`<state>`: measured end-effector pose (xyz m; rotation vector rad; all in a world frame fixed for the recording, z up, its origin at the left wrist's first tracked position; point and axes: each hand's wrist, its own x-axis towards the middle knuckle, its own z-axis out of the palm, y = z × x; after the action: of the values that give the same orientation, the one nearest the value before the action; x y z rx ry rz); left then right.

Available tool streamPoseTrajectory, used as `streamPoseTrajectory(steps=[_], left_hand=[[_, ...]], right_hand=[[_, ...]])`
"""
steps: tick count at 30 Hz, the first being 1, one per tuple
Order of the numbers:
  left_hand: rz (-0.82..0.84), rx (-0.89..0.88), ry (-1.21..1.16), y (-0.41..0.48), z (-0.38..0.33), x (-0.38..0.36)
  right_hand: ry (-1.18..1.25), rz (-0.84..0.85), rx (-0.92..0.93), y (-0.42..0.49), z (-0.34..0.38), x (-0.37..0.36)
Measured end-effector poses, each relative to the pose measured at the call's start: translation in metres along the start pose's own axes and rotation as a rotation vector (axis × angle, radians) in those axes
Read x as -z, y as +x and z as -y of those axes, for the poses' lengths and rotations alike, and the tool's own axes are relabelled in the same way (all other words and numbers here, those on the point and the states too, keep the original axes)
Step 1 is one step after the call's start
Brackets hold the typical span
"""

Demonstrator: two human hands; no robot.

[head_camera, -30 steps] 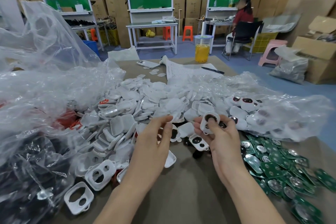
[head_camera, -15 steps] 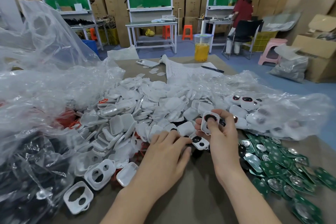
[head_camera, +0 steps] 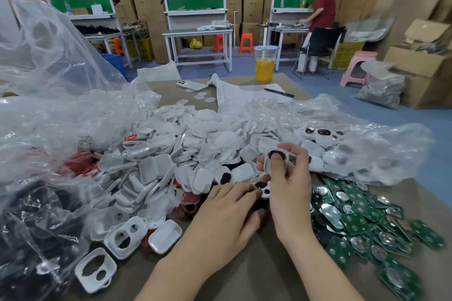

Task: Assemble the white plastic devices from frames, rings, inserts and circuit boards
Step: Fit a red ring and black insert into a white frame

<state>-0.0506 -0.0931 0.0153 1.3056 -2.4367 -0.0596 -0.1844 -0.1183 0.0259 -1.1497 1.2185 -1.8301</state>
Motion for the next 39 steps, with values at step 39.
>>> streamPoseTrajectory(steps=[39], left_hand=[[-0.015,0.111,0.044,0.004,0.010,0.000]], right_hand=[[-0.042,-0.109,0.009,0.005,-0.004,0.004]])
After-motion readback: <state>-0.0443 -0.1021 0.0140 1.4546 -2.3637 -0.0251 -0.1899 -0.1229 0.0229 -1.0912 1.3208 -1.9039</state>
